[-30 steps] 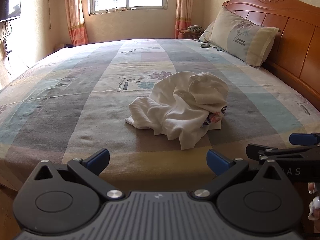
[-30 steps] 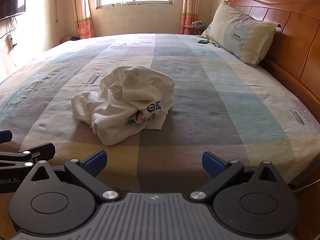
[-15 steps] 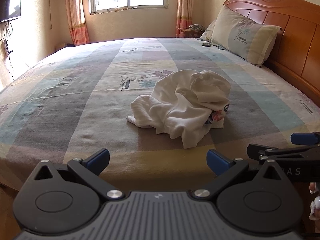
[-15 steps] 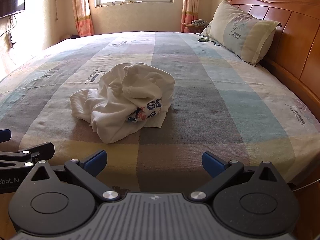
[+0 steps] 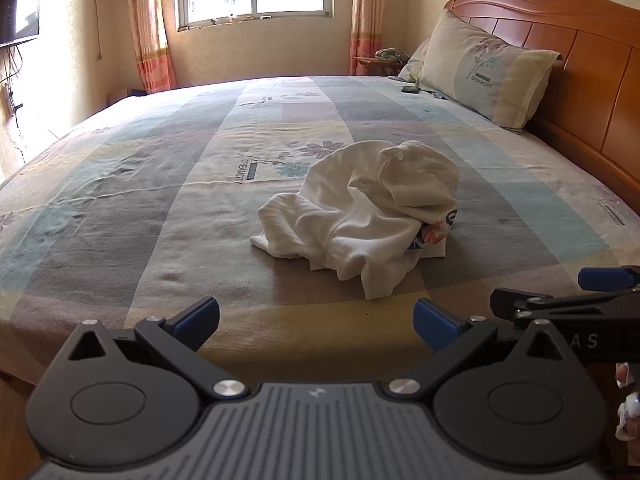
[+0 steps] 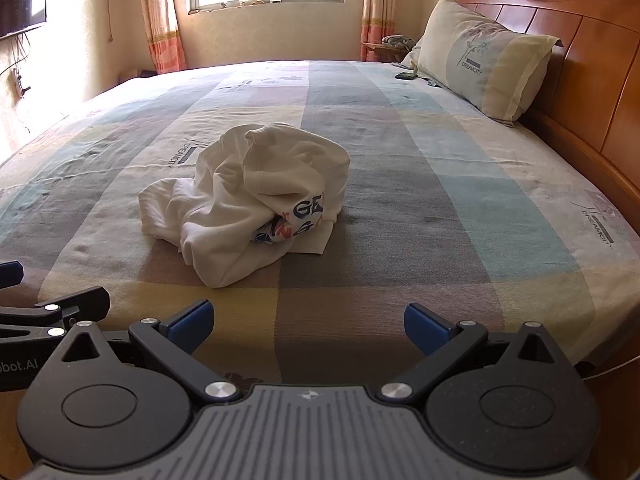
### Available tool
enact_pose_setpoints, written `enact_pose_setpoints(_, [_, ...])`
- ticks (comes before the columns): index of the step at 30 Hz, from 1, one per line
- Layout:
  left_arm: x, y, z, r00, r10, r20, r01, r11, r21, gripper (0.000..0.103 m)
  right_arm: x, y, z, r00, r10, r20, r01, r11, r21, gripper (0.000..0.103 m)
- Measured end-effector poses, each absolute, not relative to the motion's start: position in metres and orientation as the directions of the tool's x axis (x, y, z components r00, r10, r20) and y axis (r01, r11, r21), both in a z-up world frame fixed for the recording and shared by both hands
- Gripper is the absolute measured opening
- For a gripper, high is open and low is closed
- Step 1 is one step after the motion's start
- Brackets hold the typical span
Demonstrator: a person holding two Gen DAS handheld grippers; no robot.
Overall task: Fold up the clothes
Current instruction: 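Move both tools toward the crumpled white sweatshirt on the bed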
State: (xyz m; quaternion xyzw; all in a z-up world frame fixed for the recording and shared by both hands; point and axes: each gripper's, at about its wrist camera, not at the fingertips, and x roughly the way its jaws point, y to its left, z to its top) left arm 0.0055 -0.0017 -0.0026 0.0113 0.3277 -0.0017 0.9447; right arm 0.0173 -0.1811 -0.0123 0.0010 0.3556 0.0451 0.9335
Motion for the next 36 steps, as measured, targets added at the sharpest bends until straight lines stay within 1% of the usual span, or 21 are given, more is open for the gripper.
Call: enact_pose_setpoints(36, [0.0141,-0.0017,-0.0042,0.786,0.014,-0.618,0.008,0.999,0.033,0.102,0.025,-0.1817,-0.0149,0.744,0.099,-0.661,-0.084,0.995,0.055,0.103])
